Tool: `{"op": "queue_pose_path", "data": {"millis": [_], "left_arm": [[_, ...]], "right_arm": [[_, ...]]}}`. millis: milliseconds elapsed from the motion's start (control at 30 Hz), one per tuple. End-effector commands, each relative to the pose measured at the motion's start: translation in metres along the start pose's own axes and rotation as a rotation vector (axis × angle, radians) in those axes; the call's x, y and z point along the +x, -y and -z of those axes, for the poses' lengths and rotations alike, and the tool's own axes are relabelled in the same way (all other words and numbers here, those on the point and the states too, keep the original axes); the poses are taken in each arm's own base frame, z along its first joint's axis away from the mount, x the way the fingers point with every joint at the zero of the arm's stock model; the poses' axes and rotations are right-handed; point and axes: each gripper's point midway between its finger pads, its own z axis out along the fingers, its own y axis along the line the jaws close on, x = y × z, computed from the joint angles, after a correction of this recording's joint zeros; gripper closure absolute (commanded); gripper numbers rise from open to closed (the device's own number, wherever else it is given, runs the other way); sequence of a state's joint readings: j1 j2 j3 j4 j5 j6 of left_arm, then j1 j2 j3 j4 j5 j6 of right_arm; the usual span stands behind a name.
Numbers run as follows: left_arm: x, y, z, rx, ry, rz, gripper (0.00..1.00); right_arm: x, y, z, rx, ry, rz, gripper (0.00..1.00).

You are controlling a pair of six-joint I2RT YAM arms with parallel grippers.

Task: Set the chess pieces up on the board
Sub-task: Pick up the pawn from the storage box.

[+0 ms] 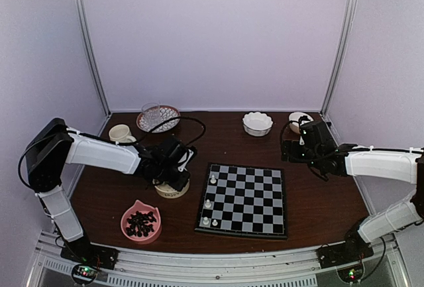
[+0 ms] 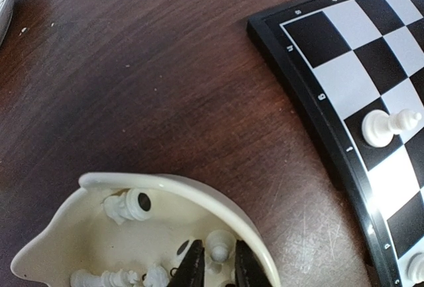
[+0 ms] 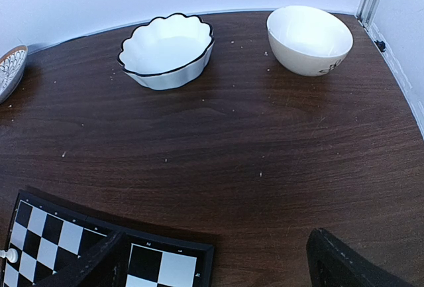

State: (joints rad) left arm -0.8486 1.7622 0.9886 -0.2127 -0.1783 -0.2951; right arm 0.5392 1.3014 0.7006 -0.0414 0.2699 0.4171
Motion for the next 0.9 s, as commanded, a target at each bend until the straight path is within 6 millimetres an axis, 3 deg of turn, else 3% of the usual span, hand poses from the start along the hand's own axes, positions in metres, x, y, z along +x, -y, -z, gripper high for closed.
{"op": "queue_pose_path", "data": {"millis": [0,200,500,700,867], "left_arm": [[-0.010,0.003,0.005,0.019,0.029,0.001,0.83],[-0.013,-0.001,0.012,0.005,0.049,0.003,0.99],[-0.023,-0.004,0.046,0.029,0.170,0.010,0.99],[-0.023,-0.003,0.054,0.046,0.185,0.012,0.98],[-0.025,0.009,0.063,0.125,0.210,0.004,0.99]], "right_arm": [[-0.014,-0.005,0.005,-0.009,0.033,-0.006,0.04],[-0.014,-0.006,0.005,-0.009,0.032,-0.004,0.04],[-0.013,-0.005,0.004,-0.007,0.028,-0.003,0.04],[-0.013,-0.005,0.003,-0.005,0.028,-0.002,0.04],[-0.013,-0.005,0.003,-0.004,0.030,-0.004,0.04]]}}
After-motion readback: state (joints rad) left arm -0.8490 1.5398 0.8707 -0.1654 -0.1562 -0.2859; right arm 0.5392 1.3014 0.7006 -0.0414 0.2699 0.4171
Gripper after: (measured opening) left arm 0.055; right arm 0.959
